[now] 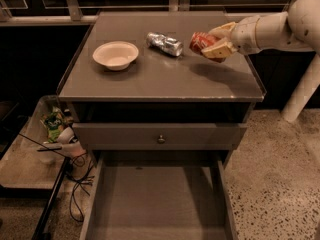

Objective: Pick coke can from middle drawer and place on counter

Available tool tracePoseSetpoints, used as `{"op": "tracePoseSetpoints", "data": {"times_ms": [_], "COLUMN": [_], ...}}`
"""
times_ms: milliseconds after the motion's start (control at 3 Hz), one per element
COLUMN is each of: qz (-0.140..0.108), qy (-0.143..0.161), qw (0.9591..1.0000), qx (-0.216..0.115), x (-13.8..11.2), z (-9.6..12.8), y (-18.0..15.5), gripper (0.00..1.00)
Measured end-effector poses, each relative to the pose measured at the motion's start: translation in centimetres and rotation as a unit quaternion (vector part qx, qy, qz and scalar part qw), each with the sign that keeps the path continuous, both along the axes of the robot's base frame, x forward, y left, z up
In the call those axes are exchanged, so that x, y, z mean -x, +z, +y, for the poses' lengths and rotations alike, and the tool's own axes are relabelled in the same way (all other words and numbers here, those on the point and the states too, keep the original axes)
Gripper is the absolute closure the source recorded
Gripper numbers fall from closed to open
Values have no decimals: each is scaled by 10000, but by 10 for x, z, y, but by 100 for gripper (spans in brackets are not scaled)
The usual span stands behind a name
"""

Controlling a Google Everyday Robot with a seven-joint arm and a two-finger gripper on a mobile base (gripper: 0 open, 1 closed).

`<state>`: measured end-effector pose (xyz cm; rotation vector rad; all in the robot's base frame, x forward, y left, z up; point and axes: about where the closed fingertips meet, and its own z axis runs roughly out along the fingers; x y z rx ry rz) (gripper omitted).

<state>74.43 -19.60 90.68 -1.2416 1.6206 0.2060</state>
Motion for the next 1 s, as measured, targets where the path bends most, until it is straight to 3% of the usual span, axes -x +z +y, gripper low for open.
{"op": "tracePoseSetpoints", "data": {"times_ms": [333,1000], "qz": [239,492], "qy": [418,492], "qw": [9988,9970], "qx": [-95,346], "x": [11,25], "z": [28,38], "y": [-5,-20], "gripper": [100,100]}}
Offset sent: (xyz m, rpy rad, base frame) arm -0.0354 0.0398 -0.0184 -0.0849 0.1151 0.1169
